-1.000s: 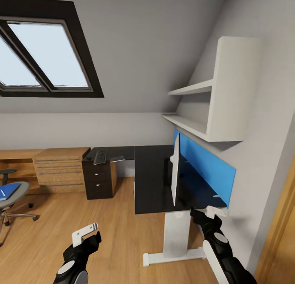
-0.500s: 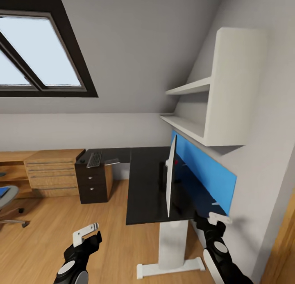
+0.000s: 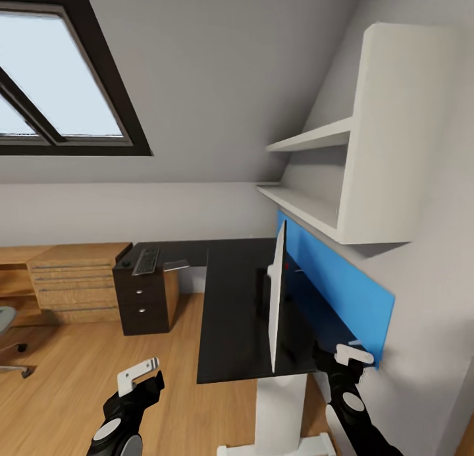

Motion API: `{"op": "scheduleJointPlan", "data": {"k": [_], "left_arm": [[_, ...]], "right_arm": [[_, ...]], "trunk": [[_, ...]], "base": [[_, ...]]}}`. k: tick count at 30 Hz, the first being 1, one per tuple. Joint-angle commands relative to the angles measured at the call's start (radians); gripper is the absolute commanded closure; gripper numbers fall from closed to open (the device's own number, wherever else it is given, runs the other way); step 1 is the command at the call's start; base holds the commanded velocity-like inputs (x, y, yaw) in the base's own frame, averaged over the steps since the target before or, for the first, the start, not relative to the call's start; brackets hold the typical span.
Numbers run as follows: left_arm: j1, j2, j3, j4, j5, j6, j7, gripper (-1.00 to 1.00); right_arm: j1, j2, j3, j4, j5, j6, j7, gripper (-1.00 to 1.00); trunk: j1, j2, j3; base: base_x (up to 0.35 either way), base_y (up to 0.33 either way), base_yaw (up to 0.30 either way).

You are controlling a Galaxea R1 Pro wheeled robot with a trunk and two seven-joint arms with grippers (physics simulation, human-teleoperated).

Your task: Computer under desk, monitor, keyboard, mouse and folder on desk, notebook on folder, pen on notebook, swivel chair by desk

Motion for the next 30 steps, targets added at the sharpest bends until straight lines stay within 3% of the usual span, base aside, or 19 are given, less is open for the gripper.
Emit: {"op": "scheduleJointPlan", "data": {"k": [1,16,25,30], "left_arm": [[0.000,0.000,-0.001,-0.001,0.008,0.002,0.007,-1.00],[0.000,0.000,-0.002,-0.001,0.007,0.003,0.010,-1.00],[0.000,0.000,-0.002,-0.002,0.007,0.003,0.010,-1.00],[0.000,0.000,-0.002,-0.002,0.007,0.003,0.010,-1.00]], "right_arm": [[0.000,-0.001,0.004,-0.001,-0.007,-0.001,-0.008,-1.00],[0.000,0.004,0.013,-0.008,-0.006,-0.028,-0.009,-1.00],[0.000,0.040,0.013,-0.010,-0.005,-0.030,-0.009,-1.00],[0.000,0.044,0.013,-0.011,-0.005,-0.030,-0.009,-1.00]], "trunk": [[0.001,0.000,0.000],[0.001,0.000,0.000],[0.001,0.000,0.000],[0.001,0.000,0.000]], "base": [[0.308,0.046,0.000],[0.104,0.010,0.000],[0.003,0.000,0.049],[0.000,0.000,0.219]]}}
